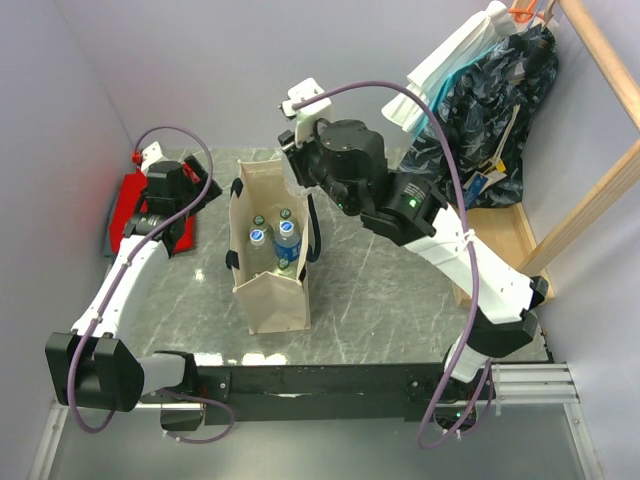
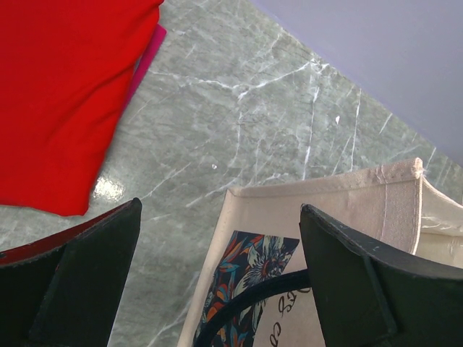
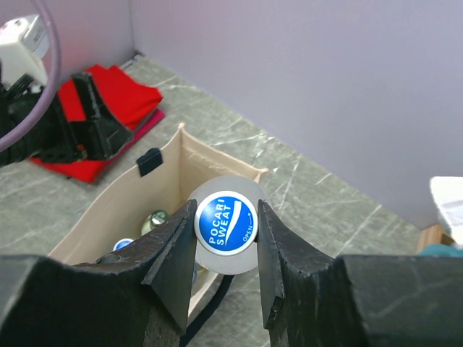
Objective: Take the beverage out of the canvas bag
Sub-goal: Take out the drink from the canvas bag.
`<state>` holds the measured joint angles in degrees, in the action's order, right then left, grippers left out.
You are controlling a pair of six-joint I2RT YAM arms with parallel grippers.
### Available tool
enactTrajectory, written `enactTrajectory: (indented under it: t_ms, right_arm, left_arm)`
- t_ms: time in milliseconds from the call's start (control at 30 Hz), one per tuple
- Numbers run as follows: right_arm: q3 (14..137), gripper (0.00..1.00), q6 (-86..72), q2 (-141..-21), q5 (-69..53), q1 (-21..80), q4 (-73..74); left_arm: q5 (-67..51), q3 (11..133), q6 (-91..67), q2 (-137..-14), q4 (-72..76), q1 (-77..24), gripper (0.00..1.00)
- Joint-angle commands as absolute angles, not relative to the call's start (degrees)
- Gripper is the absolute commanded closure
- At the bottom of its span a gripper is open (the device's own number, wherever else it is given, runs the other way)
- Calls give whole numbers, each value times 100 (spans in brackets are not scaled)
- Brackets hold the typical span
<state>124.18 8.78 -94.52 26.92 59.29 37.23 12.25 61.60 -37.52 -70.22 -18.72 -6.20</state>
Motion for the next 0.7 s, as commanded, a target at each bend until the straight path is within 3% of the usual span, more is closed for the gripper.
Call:
enactTrajectory:
  t_ms: [0, 467, 667]
  right_arm:
    - [12384, 100, 1169, -8842, 3225, 5976, 2452]
    - [11584, 100, 1301, -8306, 3929, 5906, 2048]
    - [11435, 100, 643, -8262, 3614, 5292, 2469]
  left_arm:
    - [1195, 6152, -3700, -6891, -1714, -633, 4]
    - [1222, 6117, -3771, -6908, -1626, -642, 4]
    - [1187, 6117, -3735, -6882, -1626, -633, 4]
